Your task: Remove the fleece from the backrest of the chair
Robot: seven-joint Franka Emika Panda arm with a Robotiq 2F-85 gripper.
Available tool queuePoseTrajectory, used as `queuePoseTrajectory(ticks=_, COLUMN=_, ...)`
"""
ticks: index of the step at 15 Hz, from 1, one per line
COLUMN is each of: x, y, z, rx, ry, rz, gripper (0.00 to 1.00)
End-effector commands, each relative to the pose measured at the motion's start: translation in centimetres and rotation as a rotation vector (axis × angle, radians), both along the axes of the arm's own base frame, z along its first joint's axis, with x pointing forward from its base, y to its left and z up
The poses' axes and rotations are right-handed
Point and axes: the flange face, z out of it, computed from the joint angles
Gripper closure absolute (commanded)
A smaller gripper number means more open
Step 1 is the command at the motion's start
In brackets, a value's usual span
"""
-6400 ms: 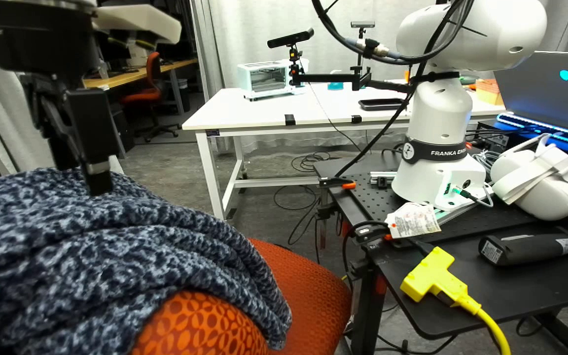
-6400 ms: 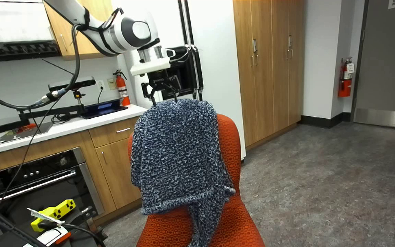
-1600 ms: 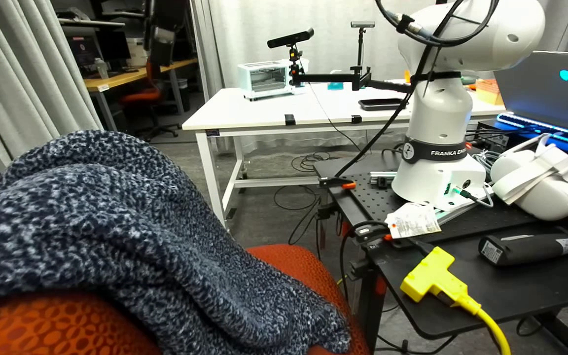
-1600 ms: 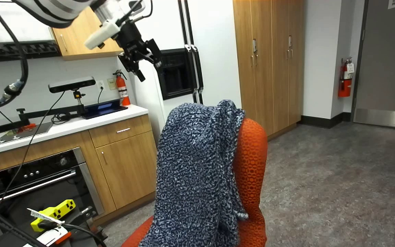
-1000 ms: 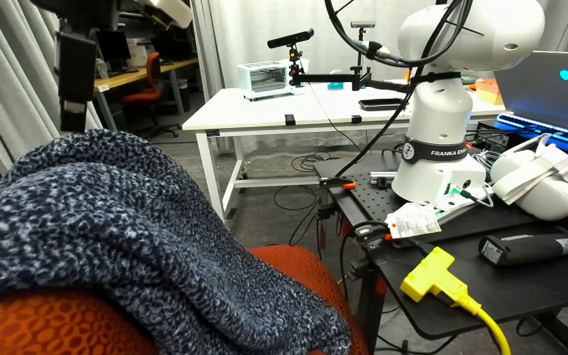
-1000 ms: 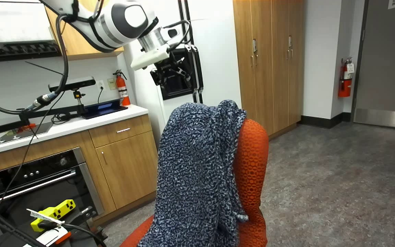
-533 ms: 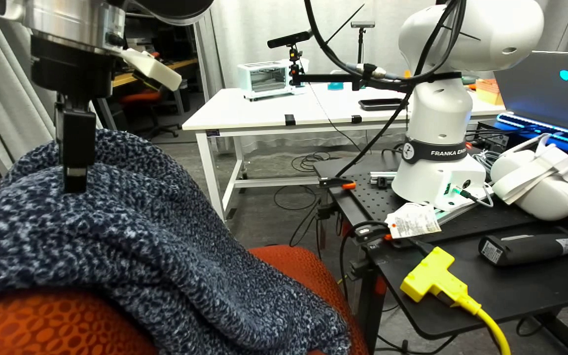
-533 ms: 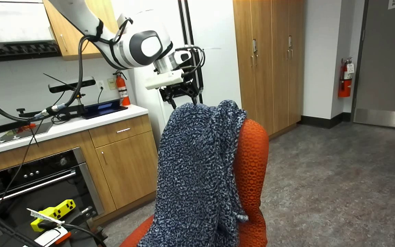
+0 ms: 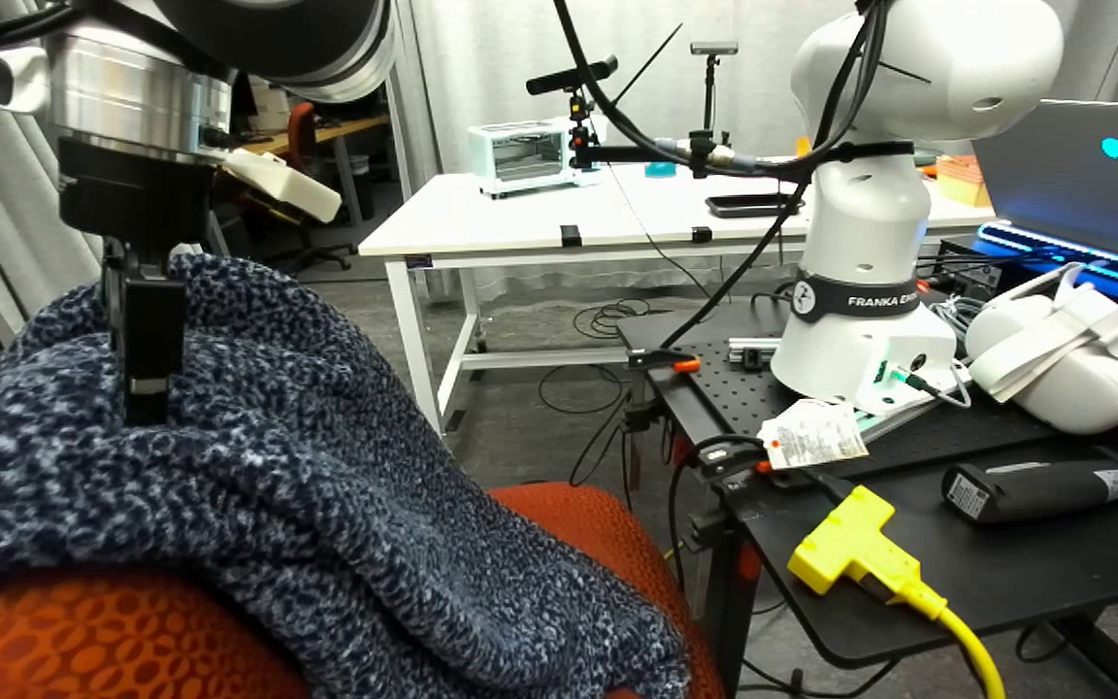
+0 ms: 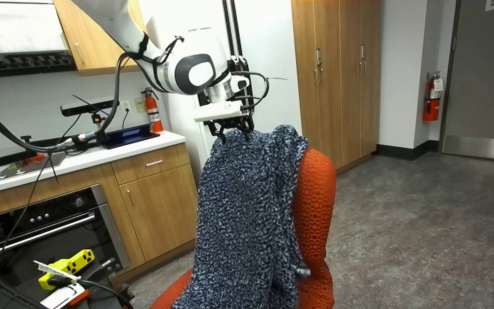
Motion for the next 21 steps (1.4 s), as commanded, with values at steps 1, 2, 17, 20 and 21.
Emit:
queuePoseTrajectory(ticks=1, x=1.0, y=-0.8, z=0.4, rx=0.028, ry=-0.007, rz=0.018, gripper=0.47)
queuePoseTrajectory(ticks=2, x=1.0, y=-0.9, z=0.8, rx=0.025, ry=-0.014, rz=0.014, gripper=0.54)
queuePoseTrajectory(ticks=17, x=-9.8, y=7.2, z=15.5, rx=-0.039, ry=-0.263, rz=-0.012, gripper=0.97)
queuePoseTrajectory(ticks=20, x=-14.9, y=7.8, z=16.9, rx=-0.089, ry=-0.299, rz=-0.070, gripper=0.97)
queuePoseTrajectory(ticks=21, x=-16.4, y=7.8, z=17.3, rx=-0.101, ry=-0.304, rz=-0.089, gripper=0.97)
